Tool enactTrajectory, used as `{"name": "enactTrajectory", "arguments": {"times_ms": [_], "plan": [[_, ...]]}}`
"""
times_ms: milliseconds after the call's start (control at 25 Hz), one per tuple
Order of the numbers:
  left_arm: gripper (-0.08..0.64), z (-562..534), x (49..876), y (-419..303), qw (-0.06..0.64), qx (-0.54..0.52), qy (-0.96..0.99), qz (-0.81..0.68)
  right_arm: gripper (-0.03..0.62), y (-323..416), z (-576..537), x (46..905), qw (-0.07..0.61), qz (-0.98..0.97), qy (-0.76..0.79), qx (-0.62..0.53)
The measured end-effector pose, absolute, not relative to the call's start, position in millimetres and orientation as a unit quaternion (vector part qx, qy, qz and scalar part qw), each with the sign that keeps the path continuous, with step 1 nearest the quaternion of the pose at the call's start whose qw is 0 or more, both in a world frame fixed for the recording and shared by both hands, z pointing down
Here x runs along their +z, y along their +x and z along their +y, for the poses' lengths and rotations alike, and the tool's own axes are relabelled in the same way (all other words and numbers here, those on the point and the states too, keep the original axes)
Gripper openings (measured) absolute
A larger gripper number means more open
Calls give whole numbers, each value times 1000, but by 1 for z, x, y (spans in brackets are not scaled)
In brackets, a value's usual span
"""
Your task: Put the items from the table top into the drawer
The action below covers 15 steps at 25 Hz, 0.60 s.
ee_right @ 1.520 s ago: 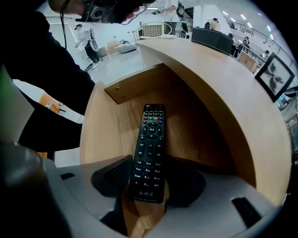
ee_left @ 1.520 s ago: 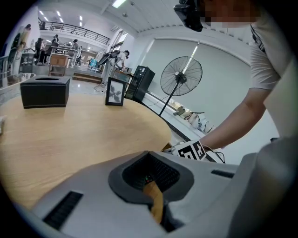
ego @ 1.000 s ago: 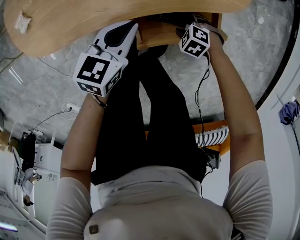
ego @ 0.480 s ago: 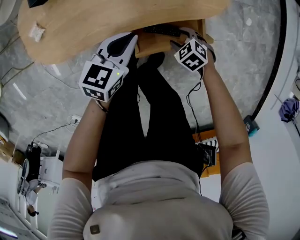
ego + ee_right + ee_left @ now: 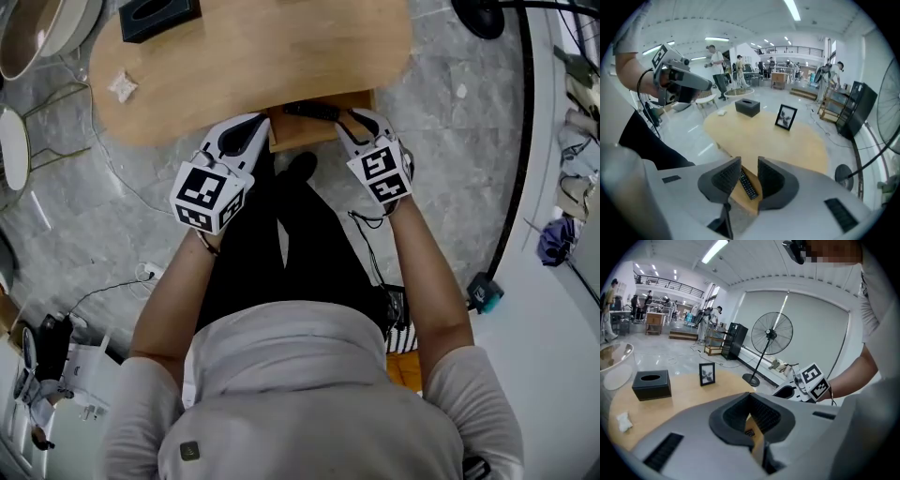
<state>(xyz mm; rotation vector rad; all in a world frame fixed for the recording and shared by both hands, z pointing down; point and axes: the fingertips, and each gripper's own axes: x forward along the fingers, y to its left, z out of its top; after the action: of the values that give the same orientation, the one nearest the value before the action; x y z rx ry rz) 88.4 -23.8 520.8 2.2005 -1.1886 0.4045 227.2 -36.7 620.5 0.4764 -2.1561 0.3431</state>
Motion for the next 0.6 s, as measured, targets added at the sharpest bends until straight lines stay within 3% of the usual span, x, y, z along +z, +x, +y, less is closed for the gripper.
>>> {"name": "enactTrajectory", "arguments": {"times_ms": [600], "plan": [[9, -18, 277, 97, 158, 110, 867, -461, 60, 220, -38, 309, 238, -920, 304, 61]]}}
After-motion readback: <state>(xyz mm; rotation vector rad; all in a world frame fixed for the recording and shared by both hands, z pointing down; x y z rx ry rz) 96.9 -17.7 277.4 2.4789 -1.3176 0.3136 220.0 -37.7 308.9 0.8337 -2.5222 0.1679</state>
